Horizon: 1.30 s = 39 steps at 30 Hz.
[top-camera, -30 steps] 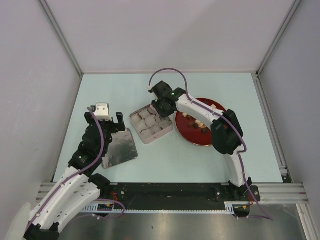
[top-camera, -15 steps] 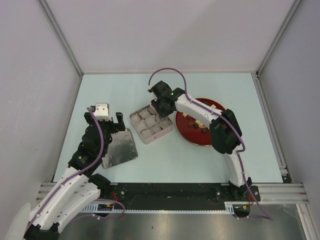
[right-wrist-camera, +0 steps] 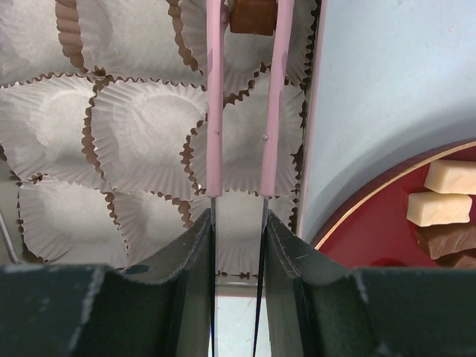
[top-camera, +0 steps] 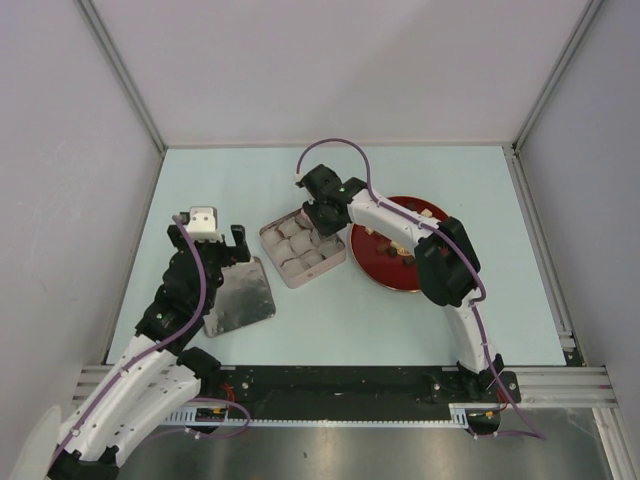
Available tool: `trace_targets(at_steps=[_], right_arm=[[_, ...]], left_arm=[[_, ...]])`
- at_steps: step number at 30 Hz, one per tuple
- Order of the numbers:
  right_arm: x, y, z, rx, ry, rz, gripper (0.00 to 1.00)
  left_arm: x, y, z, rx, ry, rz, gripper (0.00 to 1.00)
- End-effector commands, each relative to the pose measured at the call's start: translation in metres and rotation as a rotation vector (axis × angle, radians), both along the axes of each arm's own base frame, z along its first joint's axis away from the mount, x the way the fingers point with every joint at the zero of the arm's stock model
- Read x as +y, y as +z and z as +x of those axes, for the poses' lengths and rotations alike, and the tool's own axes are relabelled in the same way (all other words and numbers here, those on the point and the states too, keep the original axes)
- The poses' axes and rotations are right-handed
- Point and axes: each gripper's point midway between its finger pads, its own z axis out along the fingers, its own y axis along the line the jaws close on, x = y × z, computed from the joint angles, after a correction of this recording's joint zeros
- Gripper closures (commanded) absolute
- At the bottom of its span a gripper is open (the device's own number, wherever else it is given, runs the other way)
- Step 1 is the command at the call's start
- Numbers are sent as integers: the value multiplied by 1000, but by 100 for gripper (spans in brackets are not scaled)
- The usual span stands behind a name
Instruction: Pack the chocolate
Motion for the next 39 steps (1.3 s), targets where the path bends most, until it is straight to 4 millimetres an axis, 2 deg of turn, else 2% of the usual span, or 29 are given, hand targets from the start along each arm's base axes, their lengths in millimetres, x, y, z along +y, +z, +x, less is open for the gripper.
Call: trace_targets(at_steps=[1, 7, 13, 17, 21, 24, 28, 30, 34, 37, 38, 39], right_arm=[[7, 14, 12, -53, -11, 34, 68], [8, 22, 10, -65, -9, 44, 61], [7, 25, 8, -68, -9, 48, 60], [9, 41, 7, -87, -9, 76, 59], [8, 69, 4, -123, -12, 121, 57], [3, 81, 0, -135, -20, 133, 54], [-14, 101, -8, -151, -53, 159, 50], [-26, 96, -15, -139, -78, 149, 50], [-56, 98, -25, -138, -138, 150, 51], [-82, 95, -38, -127, -196, 130, 51], [-94, 100, -41, -136, -222, 123, 51], [-104, 90, -47, -112, -253, 102, 51]], left_arm=[[4, 9, 1, -37, 14, -3, 0], [4, 9, 0, -38, 12, -6, 0], [4, 9, 0, -38, 12, -6, 0], [4, 10, 0, -39, 15, -6, 0], [5, 10, -1, -41, 15, -7, 0], [4, 10, -1, -41, 14, -10, 0], [3, 10, -1, -42, 10, -13, 0], [4, 11, -1, -43, 11, -15, 0], [3, 9, 0, -38, 11, -14, 0], [3, 9, 0, -35, 10, -14, 0], [3, 8, 0, -34, 10, -11, 0], [2, 7, 0, -31, 8, -12, 0]])
